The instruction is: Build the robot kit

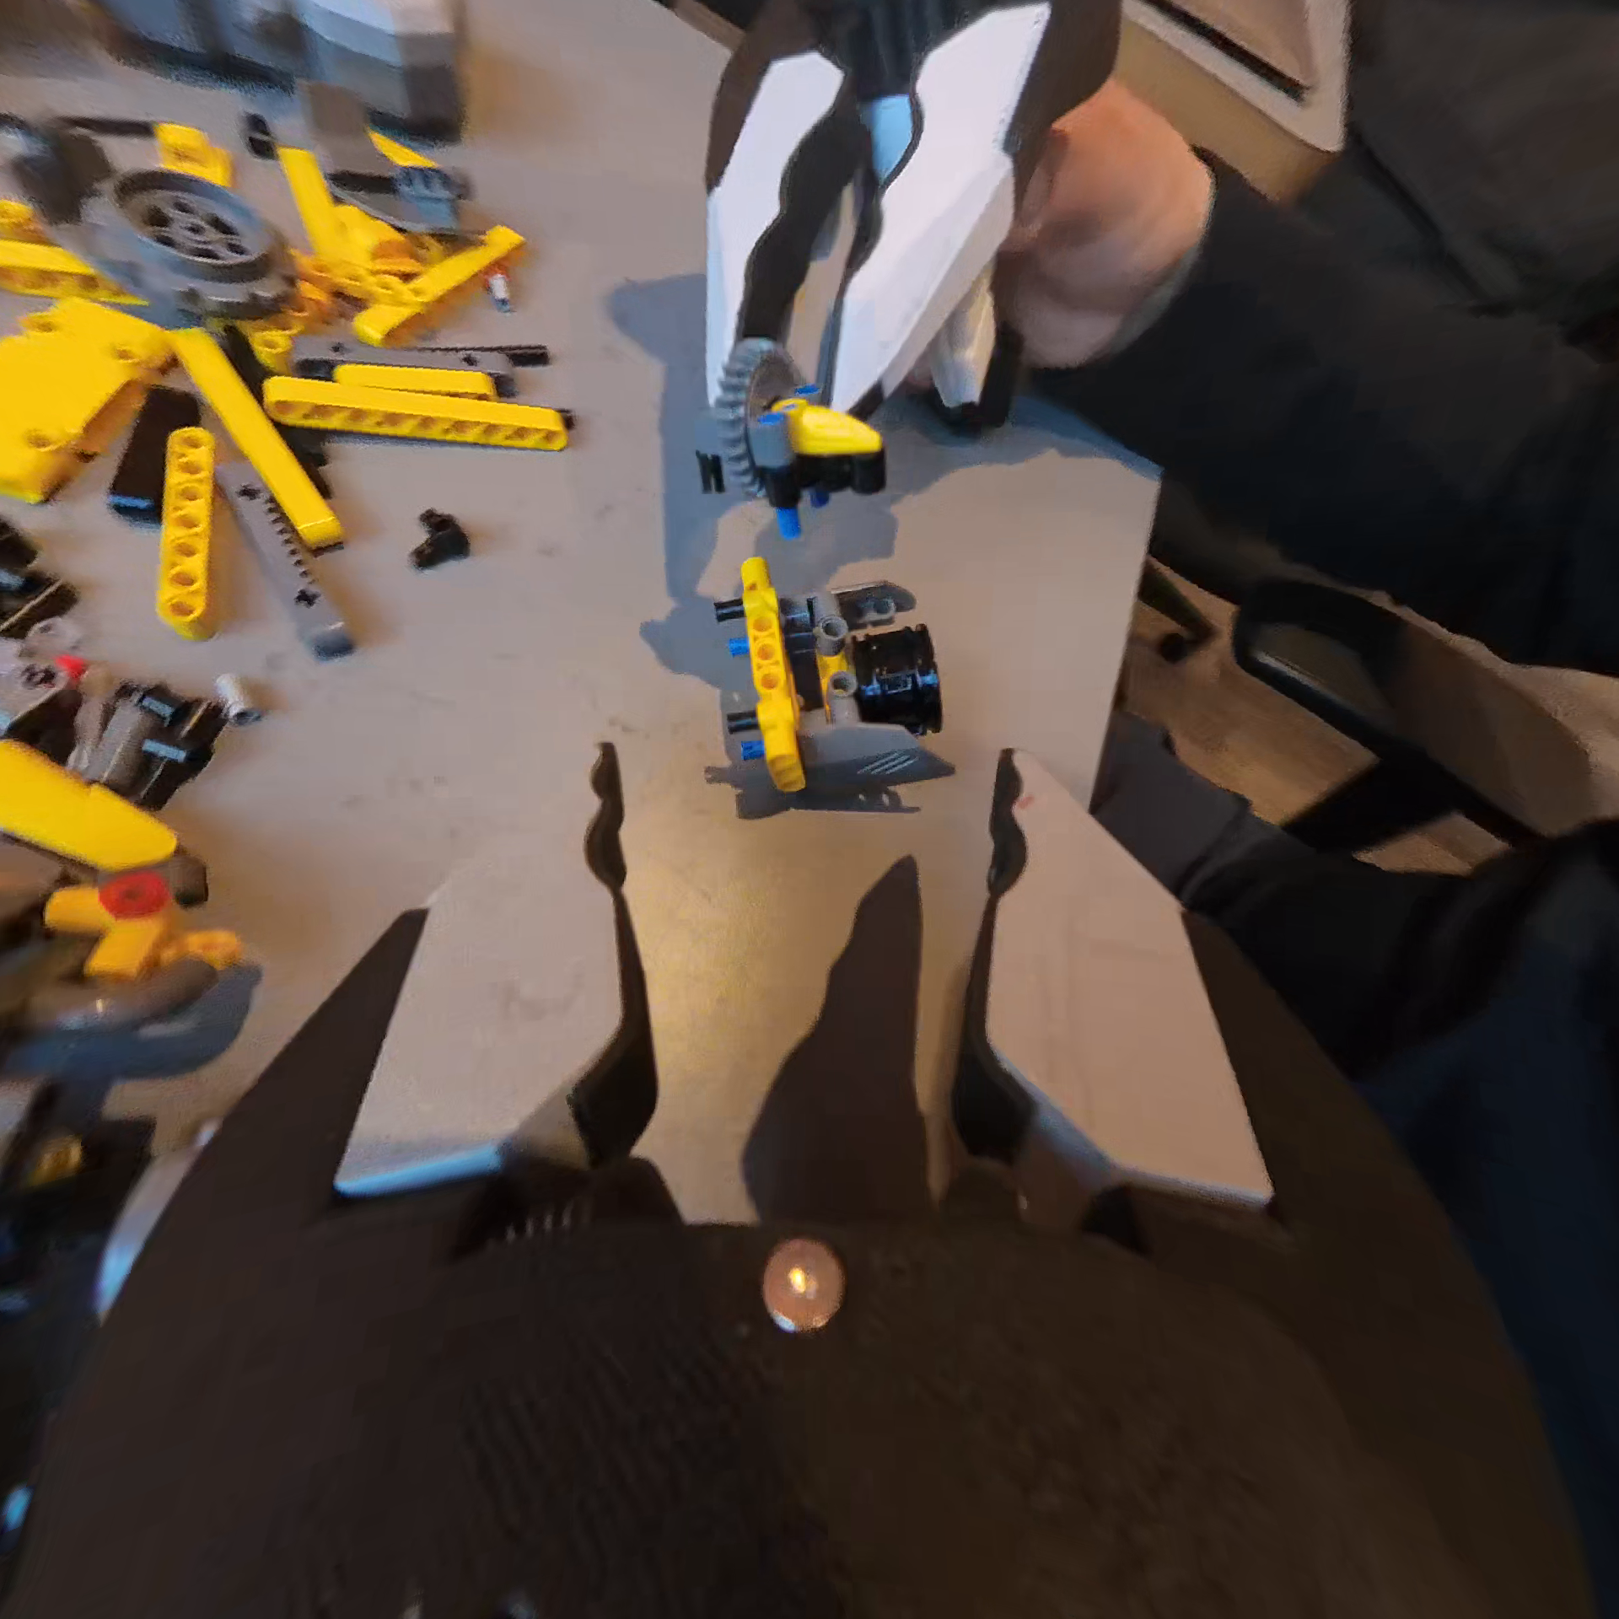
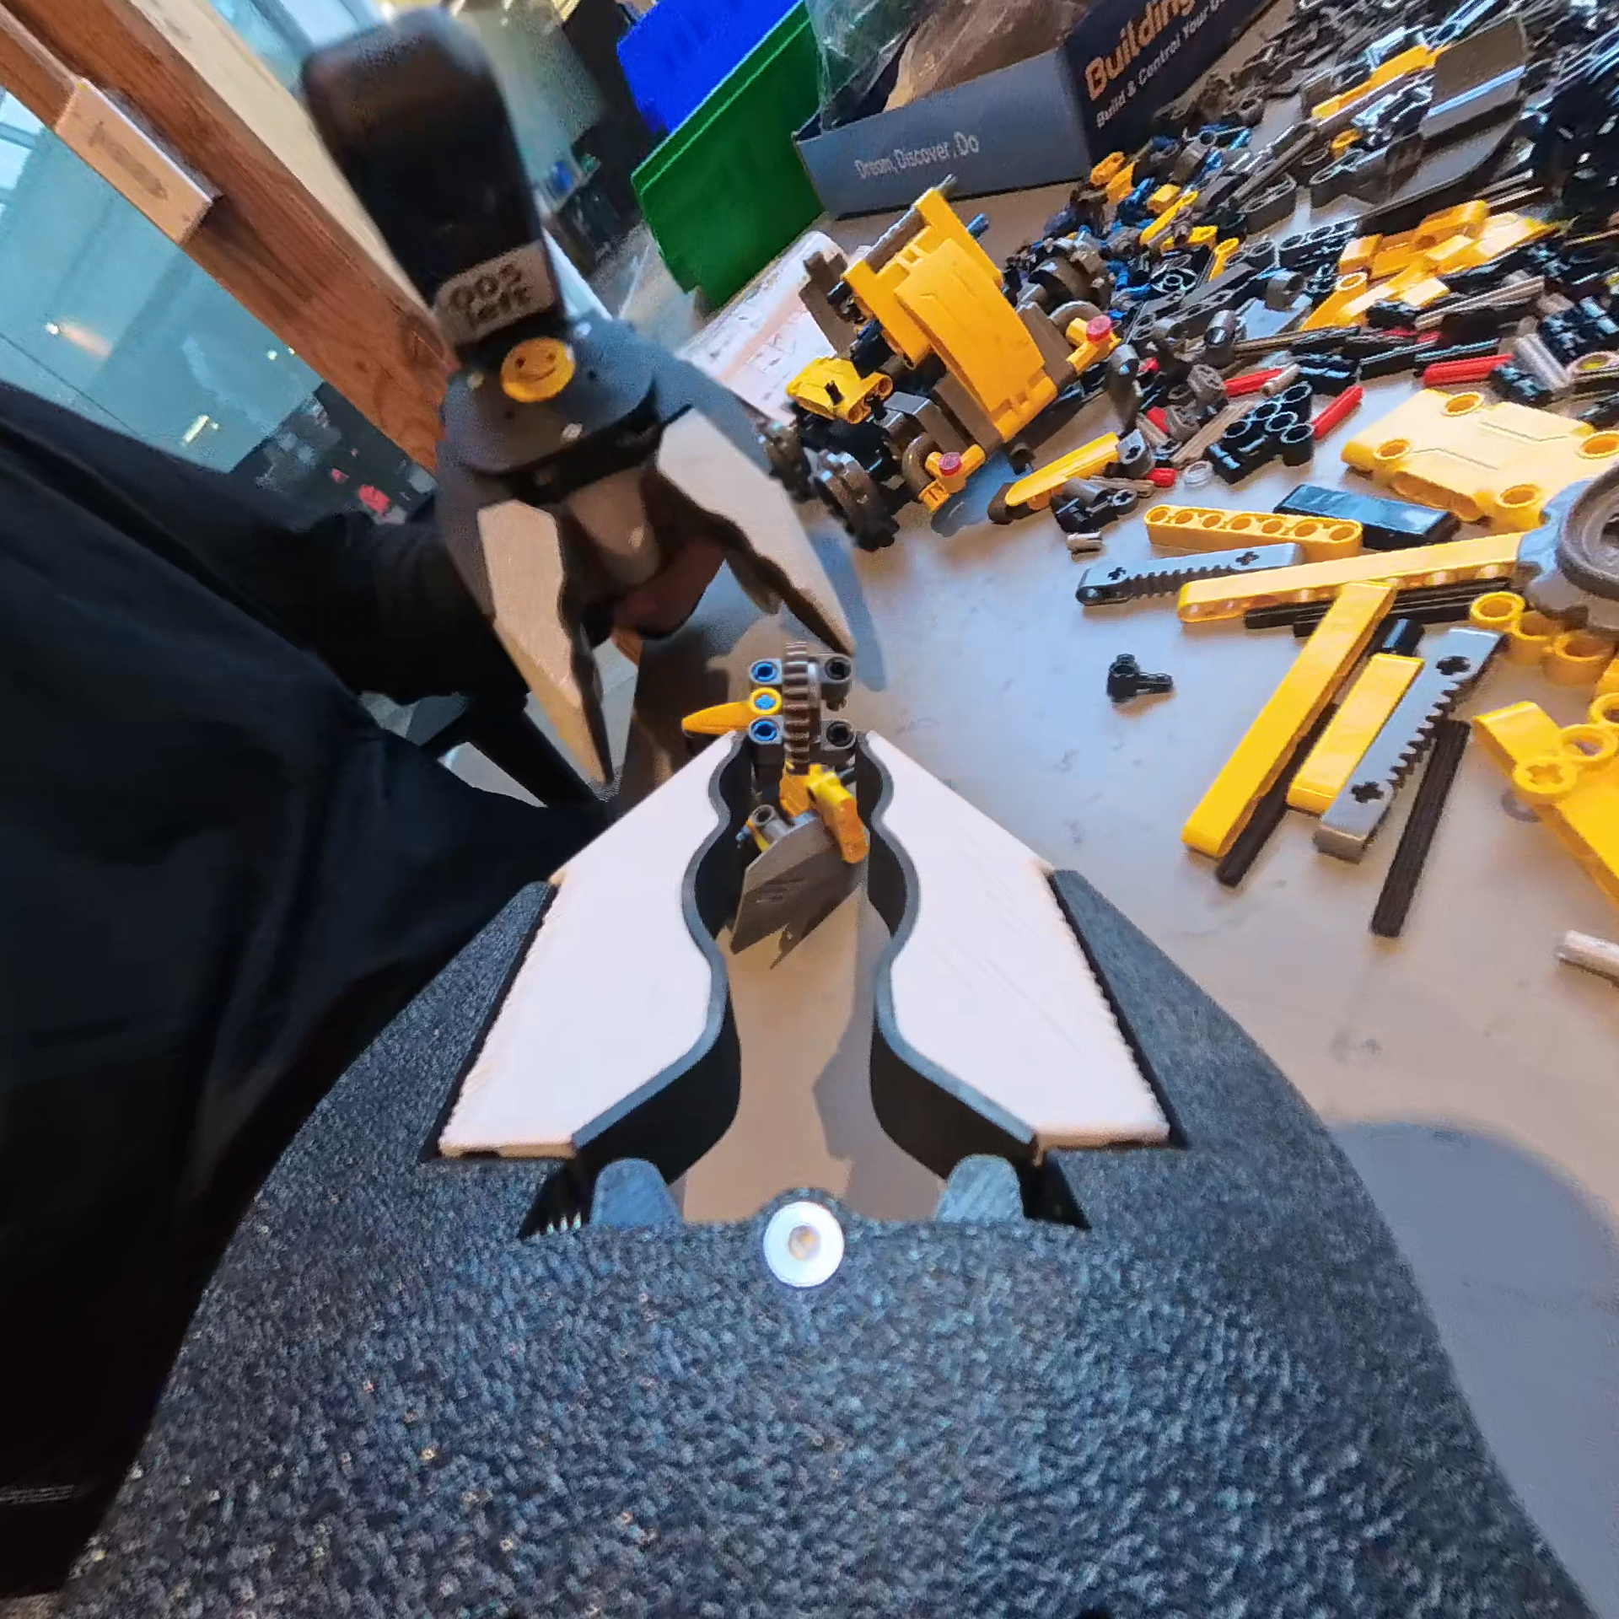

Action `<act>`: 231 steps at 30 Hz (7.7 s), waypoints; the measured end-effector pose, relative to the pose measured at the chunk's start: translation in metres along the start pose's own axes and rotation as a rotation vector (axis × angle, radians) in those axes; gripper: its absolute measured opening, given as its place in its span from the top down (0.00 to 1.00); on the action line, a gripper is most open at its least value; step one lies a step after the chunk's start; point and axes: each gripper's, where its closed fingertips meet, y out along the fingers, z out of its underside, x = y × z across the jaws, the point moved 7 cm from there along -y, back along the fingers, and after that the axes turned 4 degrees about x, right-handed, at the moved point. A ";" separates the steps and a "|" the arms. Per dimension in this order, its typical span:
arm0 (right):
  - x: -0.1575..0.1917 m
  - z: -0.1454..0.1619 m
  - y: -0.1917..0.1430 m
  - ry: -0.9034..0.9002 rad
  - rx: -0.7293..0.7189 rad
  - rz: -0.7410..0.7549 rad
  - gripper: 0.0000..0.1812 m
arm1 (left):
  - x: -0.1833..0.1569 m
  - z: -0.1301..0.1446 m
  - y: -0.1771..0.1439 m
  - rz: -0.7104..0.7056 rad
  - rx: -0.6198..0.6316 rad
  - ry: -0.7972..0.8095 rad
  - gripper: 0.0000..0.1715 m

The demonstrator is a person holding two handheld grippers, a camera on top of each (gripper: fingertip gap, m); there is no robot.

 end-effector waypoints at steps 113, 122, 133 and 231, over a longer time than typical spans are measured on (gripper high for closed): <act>-0.005 -0.010 0.002 -0.409 0.452 0.019 0.88 | 0.020 -0.023 0.052 0.121 0.179 0.205 0.69; -0.005 -0.015 -0.009 -0.364 0.444 0.017 0.88 | 0.021 -0.023 0.052 0.118 0.178 0.206 0.68; 0.011 -0.013 -0.011 -0.361 0.359 0.087 0.88 | 0.020 -0.028 0.036 0.128 0.059 0.211 0.64; 0.054 -0.034 -0.002 -0.715 0.353 0.342 0.87 | 0.005 -0.055 0.002 0.232 -0.335 0.412 0.85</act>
